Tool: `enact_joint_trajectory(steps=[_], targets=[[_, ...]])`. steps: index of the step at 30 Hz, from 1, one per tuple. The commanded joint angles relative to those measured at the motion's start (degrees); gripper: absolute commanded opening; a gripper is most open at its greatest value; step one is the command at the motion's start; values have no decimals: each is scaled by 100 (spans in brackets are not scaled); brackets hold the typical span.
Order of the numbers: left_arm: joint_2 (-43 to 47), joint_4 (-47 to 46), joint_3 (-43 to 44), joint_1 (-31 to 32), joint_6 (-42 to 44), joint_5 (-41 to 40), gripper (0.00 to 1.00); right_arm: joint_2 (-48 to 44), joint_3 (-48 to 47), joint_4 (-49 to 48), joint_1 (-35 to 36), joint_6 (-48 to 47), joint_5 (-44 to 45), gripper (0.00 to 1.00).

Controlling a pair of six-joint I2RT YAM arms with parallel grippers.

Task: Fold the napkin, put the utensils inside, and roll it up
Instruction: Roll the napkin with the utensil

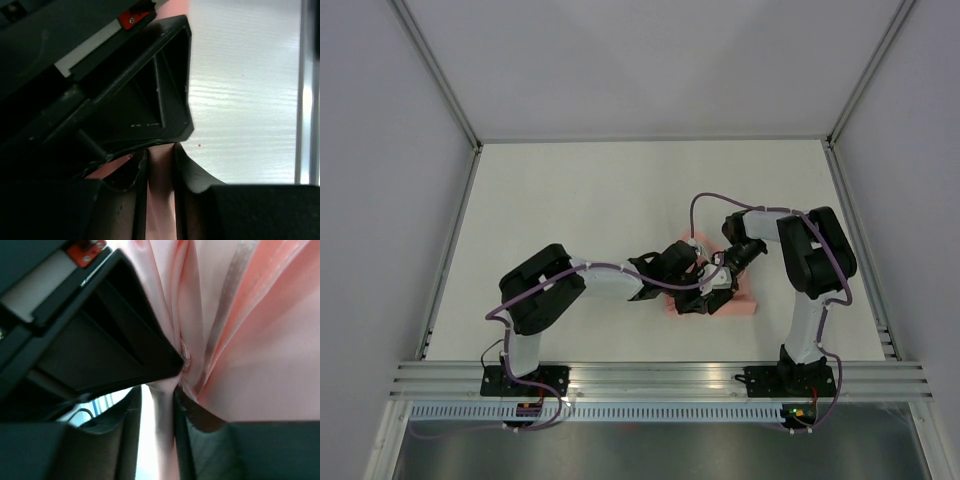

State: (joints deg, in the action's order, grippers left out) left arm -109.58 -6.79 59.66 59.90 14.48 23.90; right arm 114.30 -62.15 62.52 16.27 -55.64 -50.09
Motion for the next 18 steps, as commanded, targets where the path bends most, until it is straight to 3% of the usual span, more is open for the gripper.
enact_joint_trajectory(steps=[1, 7, 14, 18], targets=[[-555, 800, 283, -215, -463, 808, 2, -329, 45, -1488, -62, -158, 860, 39], [-907, 1021, 564, -558, -797, 1459, 2, -812, -121, -1498, -440, -35, 764, 54], [-1170, 1039, 635, -909, -1210, 2004, 2, -1480, -96, -1532, -827, -9, 579, 57], [-1390, 1048, 670, -1059, -1386, 2355, 2, -2365, 359, -1795, -968, -78, 517, 58]])
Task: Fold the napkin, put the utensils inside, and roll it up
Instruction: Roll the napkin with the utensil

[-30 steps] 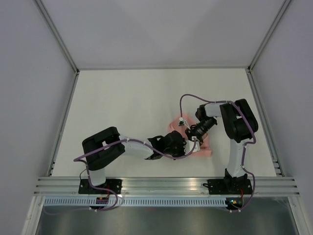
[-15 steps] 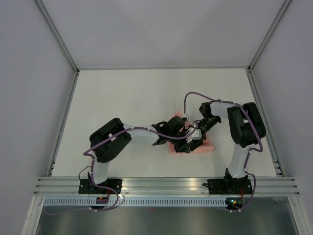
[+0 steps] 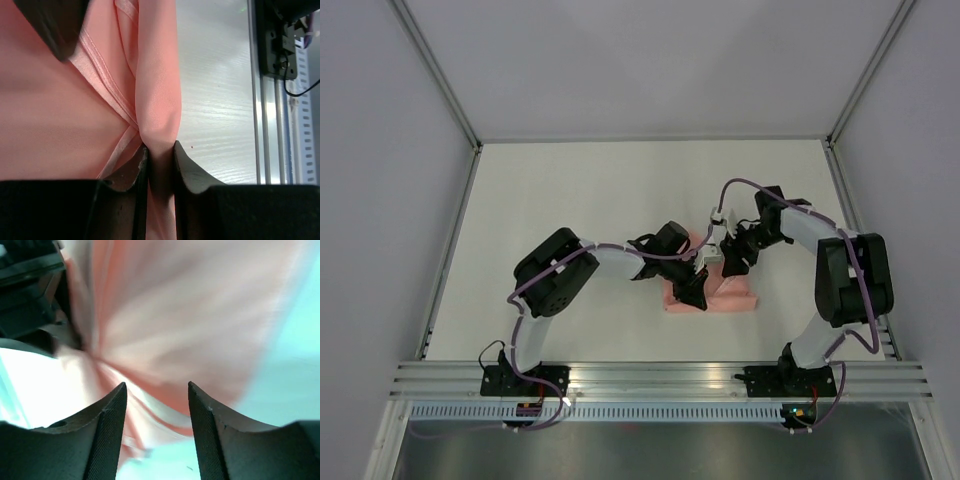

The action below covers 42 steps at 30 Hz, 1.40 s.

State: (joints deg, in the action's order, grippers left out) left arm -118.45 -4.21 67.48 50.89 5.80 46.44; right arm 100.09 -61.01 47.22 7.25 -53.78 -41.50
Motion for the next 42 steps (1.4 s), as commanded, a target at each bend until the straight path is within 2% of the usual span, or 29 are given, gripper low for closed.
enact_joint_trajectory(steps=[1, 6, 10, 17, 21, 31, 34, 36, 39, 40, 41, 42], targets=[[-547, 781, -95, -176, -562, 181, 2, -1148, 387, -362, -65, -273, -342, 59], [-810, 816, 19, -308, -870, 559, 2, -2448, 1214, -828, -13, -352, -298, 67], [-1013, 807, 63, -492, -1063, 761, 2, -3047, 1820, -898, 277, -511, -167, 67], [-1224, 676, 125, -563, -1318, 1016, 2, -4321, 3252, -2312, 1559, 199, 1246, 69], [-1312, 676, 177, -572, -1362, 1069, 2, -4656, 3850, -3200, 2279, 429, 1932, 71], [-1409, 693, 221, -581, -1415, 1166, 2, -4358, 4317, -4045, 3309, 614, 2962, 71], [-1417, 693, 213, -581, -1415, 1192, 2, -4165, 4361, -4116, 3485, 623, 3007, 67], [-1417, 711, 221, -589, -1407, 1245, 2, -4016, 4379, -4151, 3521, 641, 3077, 58], [-1365, 746, 221, -589, -1389, 1289, 4, -3892, 4327, -4081, 3521, 719, 3113, 34], [-1338, 746, 221, -589, -1389, 1280, 7, -3892, 4317, -4072, 3521, 728, 3112, 26], [-1260, 746, 213, -607, -1389, 1219, 15, -3910, 4308, -3993, 3521, 737, 3104, 17], [-1207, 737, 204, -624, -1406, 1193, 19, -3901, 4274, -3940, 3529, 729, 3104, 14]])
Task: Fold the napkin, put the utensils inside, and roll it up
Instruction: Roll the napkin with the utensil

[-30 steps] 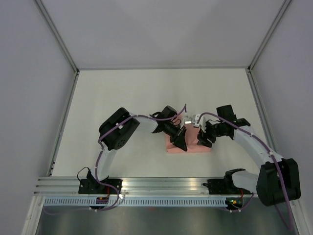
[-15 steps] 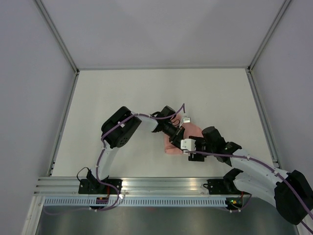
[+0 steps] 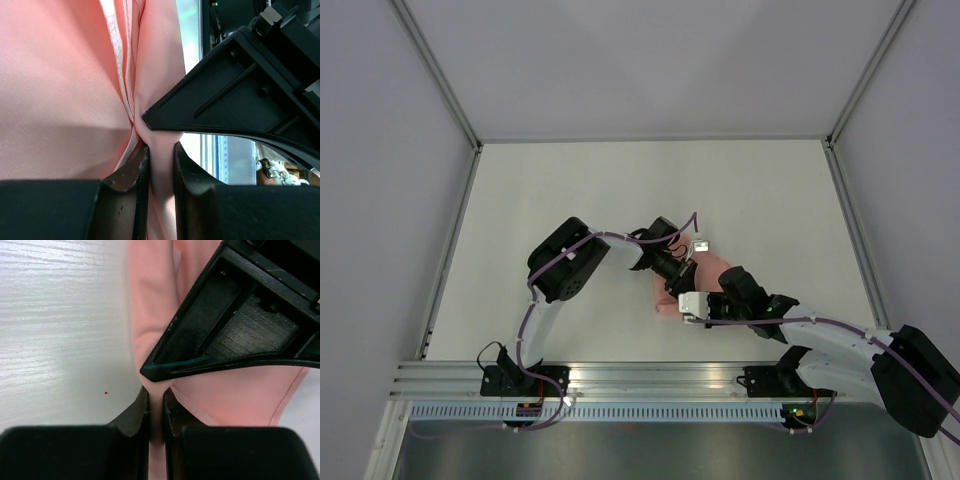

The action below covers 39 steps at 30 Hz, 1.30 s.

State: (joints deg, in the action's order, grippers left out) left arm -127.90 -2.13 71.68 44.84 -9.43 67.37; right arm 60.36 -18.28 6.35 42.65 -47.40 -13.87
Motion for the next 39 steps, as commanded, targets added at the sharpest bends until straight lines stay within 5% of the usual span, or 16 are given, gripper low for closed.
enact_joint_trajectory(steps=[1, 8, 22, 27, 33, 39], targets=[[-201, 530, -233, -28, 117, -910, 24, 125, -35, 199, -20, 90, 341, 10], [484, 29, -374, -230, -208, -981, 31, 494, -474, 945, -29, 152, -54, 1], [1890, -806, -1217, -854, -586, -1208, 33, 2127, -1607, 2195, -661, -261, -1214, 0], [2900, -1481, -1797, -872, -936, -2446, 31, 2778, -2170, 2634, -1039, -541, -1653, 0], [4577, -3193, -3501, -732, -1228, -4529, 30, 3763, -3013, 3468, -1549, -973, -2207, 0], [5301, -3523, -4294, 329, -168, -6313, 32, 4616, -3655, 4058, -1743, -1272, -2489, 0]])
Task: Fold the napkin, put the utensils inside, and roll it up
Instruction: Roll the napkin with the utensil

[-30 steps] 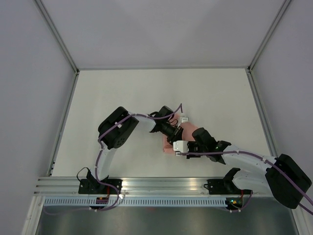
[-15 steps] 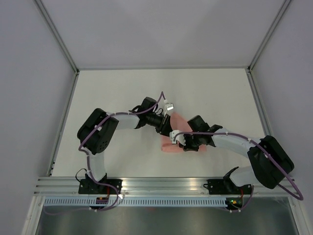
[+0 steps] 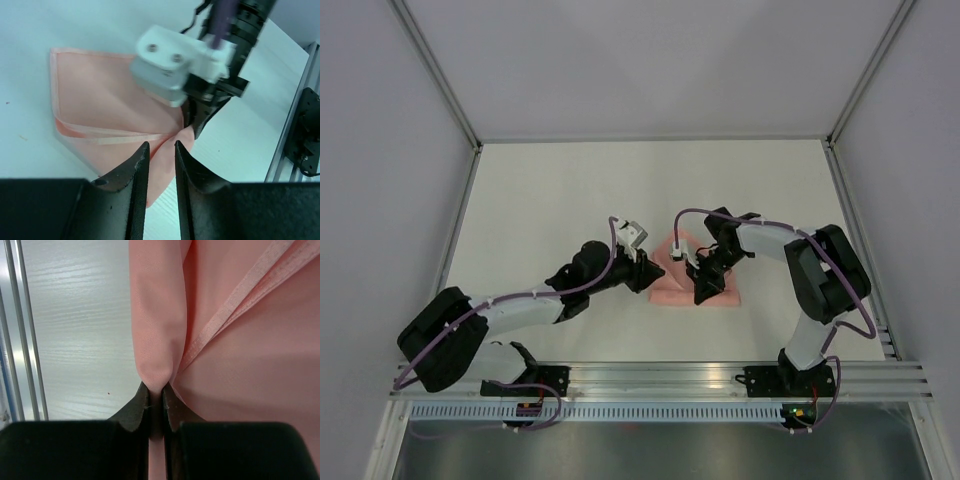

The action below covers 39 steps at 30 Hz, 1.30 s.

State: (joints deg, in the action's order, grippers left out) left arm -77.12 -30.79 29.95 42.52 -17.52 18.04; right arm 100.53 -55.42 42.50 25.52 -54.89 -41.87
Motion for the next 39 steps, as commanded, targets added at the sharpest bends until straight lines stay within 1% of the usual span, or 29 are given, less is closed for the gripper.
enact_joint_trajectory(steps=[1, 2, 3, 4, 5, 6, 8, 10, 11, 12, 14, 15, 17, 18, 21, 22, 29, 35, 39], targets=[[241, -639, -130, 756, 862, -1591, 32, 773, -12, 513, -38, -540, 267, 0], [242, -596, -122, 966, 1090, -2142, 32, 853, -152, 644, -90, -610, 206, 1], [189, -578, -104, 1377, 1502, -2399, 32, 950, -223, 724, -108, -636, 205, 0], [154, -578, -69, 1529, 1671, -2550, 32, 1090, -276, 785, -126, -671, 205, 0], [14, -569, -43, 1679, 2029, -2821, 32, 1161, -390, 882, -178, -707, 188, 1], [-65, -552, 1, 1967, 2190, -2972, 32, 1223, -434, 909, -196, -724, 188, 0], [-406, -420, 168, 2180, 2506, -3200, 34, 1399, -583, 1075, -240, -760, 188, 0], [-715, -323, 378, 2497, 3016, -3411, 36, 1565, -733, 1233, -284, -839, 170, 0], [-864, -279, 440, 2620, 3426, -3508, 38, 1610, -768, 1278, -293, -856, 170, 0], [-1188, -270, 511, 2856, 3648, -3570, 39, 1653, -795, 1296, -302, -874, 170, 1], [-1471, -270, 713, 3059, 4131, -3773, 42, 1733, -865, 1313, -319, -874, 179, 0], [-1707, -235, 783, 3182, 4229, -3773, 42, 1785, -883, 1313, -328, -857, 196, 1], [-1885, -252, 924, 3262, 4423, -3738, 44, 1847, -944, 1357, -346, -856, 205, 0], [-1990, -270, 977, 3297, 4459, -3703, 45, 1882, -953, 1357, -354, -848, 205, 1], [-2061, -253, 1038, 3306, 4546, -3598, 56, 1952, -997, 1366, -381, -839, 231, 0], [-2113, -218, 1065, 3315, 4582, -3528, 57, 1961, -1015, 1366, -390, -821, 258, 0], [-2465, 29, 1232, 3297, 4696, -3167, 58, 2058, -1050, 1384, -442, -821, 258, 0], [-2492, 327, 1250, 3280, 4416, -2763, 58, 2208, -1208, 1489, -460, -812, 267, 0], [-2711, 363, 1285, 3175, 4345, -2727, 58, 2287, -1270, 1568, -460, -839, 258, 0]])
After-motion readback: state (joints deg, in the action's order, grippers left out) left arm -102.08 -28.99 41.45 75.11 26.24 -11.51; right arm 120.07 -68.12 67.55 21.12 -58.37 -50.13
